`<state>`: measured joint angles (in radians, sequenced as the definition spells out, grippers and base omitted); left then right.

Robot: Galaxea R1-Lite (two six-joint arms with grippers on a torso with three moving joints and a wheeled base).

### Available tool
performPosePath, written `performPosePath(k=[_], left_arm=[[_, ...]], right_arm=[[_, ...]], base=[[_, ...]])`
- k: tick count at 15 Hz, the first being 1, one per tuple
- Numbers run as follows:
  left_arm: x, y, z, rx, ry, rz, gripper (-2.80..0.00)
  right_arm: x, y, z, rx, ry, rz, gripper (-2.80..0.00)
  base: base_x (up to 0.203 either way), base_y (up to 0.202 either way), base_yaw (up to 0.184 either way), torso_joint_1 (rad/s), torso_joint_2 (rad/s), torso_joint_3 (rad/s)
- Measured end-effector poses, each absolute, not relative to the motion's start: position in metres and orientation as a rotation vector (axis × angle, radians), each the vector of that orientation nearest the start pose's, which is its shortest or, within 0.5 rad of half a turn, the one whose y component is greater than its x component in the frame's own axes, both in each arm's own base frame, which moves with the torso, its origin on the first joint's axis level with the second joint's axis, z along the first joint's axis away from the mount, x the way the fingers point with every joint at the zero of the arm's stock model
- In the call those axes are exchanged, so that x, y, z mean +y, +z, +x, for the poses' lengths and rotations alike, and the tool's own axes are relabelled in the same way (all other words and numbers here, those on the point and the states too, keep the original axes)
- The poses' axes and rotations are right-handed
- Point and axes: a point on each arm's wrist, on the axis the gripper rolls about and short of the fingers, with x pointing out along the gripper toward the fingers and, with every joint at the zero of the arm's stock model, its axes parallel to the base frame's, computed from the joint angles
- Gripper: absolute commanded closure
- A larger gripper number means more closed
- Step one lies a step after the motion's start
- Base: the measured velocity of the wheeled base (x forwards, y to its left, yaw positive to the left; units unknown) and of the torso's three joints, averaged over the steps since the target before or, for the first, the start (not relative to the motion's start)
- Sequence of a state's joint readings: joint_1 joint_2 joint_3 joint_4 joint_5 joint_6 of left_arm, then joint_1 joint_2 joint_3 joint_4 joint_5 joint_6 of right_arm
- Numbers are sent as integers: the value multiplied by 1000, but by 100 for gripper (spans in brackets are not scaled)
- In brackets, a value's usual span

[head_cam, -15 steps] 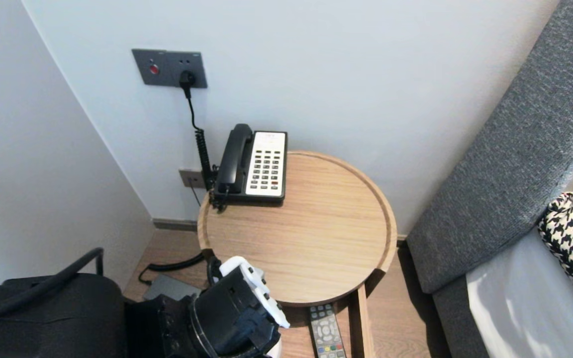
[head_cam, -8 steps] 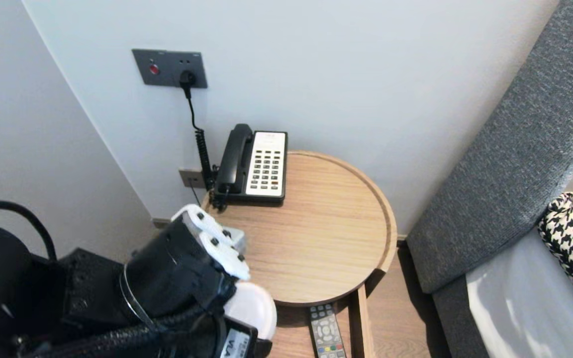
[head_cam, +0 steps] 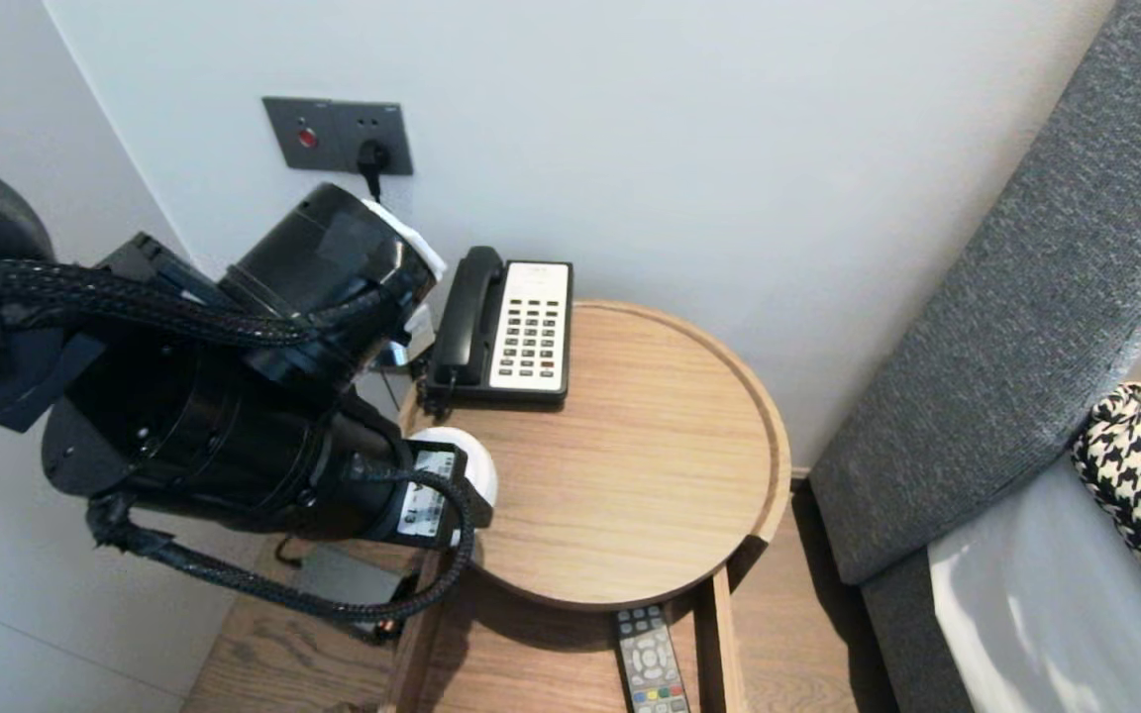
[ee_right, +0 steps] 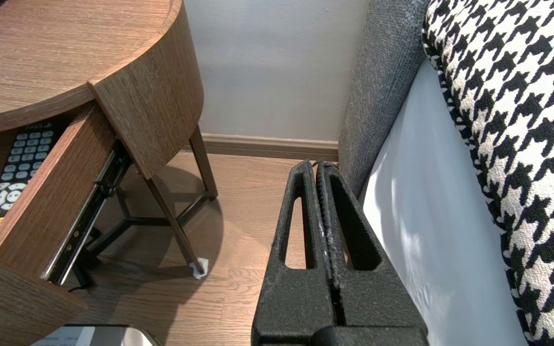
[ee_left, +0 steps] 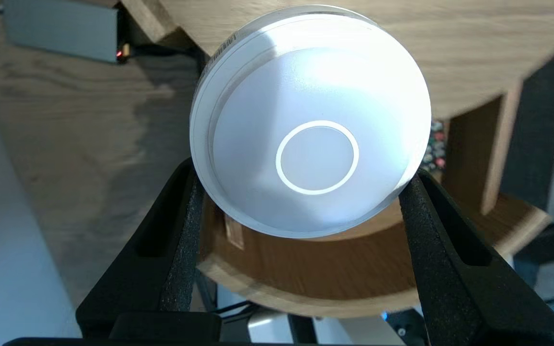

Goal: Take the remote control out of the drawer one by one and place them on the table

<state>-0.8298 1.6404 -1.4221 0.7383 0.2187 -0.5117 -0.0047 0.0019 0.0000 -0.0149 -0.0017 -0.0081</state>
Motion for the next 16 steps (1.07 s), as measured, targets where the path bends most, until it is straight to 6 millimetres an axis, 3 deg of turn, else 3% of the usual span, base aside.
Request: performPosePath(k=[3, 11, 16], left_arm=[[-197, 239, 197, 997, -288, 56, 0], [-212, 233, 230, 1039, -254, 74, 0], [-220, 221, 239, 1083, -268, 71, 0]], right_arm=[[0, 77, -23, -13, -6, -8, 0], [0, 77, -23, -16, -6, -8, 0], [0, 77, -23, -16, -6, -8, 0]], base=[[0, 0, 0, 0, 0, 0], [0, 0, 0, 0, 0, 0], [0, 0, 0, 0, 0, 0]])
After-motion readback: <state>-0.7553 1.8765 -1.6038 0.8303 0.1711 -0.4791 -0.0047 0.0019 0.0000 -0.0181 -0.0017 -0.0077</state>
